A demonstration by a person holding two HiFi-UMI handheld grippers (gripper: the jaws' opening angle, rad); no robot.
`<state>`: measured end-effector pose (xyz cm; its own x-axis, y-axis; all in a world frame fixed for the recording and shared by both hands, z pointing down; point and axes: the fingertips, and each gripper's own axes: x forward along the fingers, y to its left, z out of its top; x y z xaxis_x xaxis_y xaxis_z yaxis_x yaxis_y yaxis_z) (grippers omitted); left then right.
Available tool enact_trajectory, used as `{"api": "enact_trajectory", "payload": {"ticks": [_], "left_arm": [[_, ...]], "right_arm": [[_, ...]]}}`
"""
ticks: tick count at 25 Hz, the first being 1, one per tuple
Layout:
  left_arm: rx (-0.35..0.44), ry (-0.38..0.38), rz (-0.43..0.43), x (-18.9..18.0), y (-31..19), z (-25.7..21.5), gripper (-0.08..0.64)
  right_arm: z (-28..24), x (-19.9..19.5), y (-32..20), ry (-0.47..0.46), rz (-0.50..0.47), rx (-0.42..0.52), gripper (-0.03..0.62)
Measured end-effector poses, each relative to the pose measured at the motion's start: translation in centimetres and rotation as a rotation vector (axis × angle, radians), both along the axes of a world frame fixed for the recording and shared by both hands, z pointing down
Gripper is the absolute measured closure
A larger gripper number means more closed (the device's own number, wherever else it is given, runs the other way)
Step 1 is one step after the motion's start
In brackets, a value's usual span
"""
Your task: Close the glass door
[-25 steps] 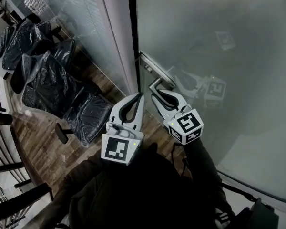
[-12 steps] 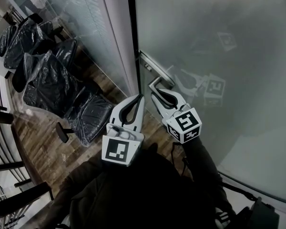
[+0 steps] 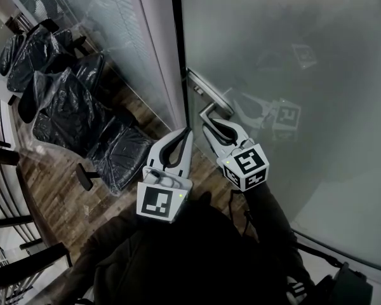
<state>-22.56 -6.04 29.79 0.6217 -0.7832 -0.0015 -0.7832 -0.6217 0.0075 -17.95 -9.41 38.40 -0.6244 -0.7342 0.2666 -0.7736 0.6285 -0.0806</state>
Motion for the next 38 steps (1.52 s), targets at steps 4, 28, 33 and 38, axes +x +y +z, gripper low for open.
{"api": "enact_trajectory", "payload": {"ticks": [4, 28, 33, 38], "left_arm": [[-0.005, -0.002, -0.001, 0.0, 0.0, 0.0, 0.563], [0.012, -0.005, -0.025, -1.3, -0.4, -0.5, 0.563], [0.016, 0.001, -0.032, -1.3, -0.6, -0.7, 0.563], [0.026, -0.001, -0.031, -1.1, -0.8, -0.5, 0.563]], "right_arm": [[-0.1, 0.0, 0.0, 0.000, -0.002, -0.002, 0.531], [-0.1, -1.0, 0.5, 0.068, -0.042, 0.014, 0.528], [-0.7, -1.0, 0.9, 0.102, -0.061, 0.039, 0.527], [-2.3, -0.8, 1.7, 0.086, -0.073, 0.080, 0.528]]}}
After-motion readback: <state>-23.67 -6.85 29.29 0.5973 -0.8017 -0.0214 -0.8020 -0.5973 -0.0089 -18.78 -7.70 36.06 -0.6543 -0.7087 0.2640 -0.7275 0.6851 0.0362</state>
